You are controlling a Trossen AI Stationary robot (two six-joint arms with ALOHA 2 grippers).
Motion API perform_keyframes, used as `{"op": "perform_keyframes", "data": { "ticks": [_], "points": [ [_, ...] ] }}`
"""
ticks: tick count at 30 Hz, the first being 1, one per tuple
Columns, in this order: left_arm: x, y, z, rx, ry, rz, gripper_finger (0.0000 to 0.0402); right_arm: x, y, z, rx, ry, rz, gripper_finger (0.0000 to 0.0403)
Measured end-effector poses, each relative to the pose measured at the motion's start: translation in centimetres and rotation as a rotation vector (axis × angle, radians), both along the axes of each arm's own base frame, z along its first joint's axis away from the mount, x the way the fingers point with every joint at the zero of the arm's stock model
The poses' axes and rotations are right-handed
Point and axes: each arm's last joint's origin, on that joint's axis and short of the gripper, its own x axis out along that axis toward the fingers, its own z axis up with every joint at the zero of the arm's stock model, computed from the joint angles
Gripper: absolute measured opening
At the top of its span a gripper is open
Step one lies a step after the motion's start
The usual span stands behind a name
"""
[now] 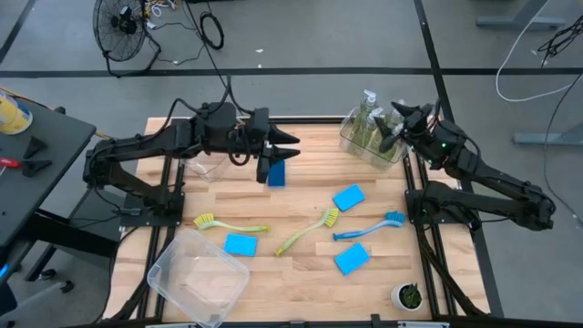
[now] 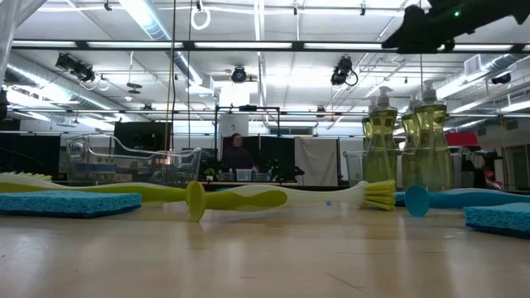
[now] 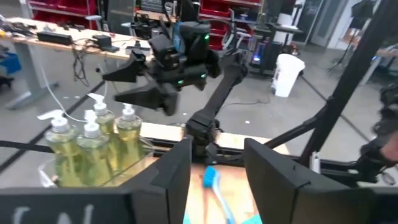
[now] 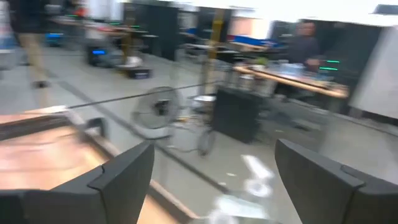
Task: Pick & Place Kitchen Sink Supplies
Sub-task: Put the blue sponge into the left transparent bin
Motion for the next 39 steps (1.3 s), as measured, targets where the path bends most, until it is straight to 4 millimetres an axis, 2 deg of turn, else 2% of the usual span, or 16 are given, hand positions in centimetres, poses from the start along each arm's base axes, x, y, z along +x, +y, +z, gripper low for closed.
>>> {"op": "perform_keyframes", "data": {
  "ticks": [10,19,29,39],
  "points": [
    [-0.6,1.9,-1.6,-0.009,0.171,0.062,0.0172,0.6,1.8,1.0,-0.032,0.088,0.330,0.0334],
    [-0.8,2.5,-2.1,-0.002,0.220,0.088,0.0172,2.3,2.5,0.3,-0.008,0.142,0.440,0.0334],
    [-1.4,2.3,-3.3,0.035,0.362,0.058,0.0172,3.7,4.0,-2.5,0.167,0.357,0.648,0.0334],
    [-1.5,2.3,-3.6,0.030,0.394,0.045,0.0172,4.7,4.1,-5.6,0.324,0.629,0.680,0.0334]
  ]
}}
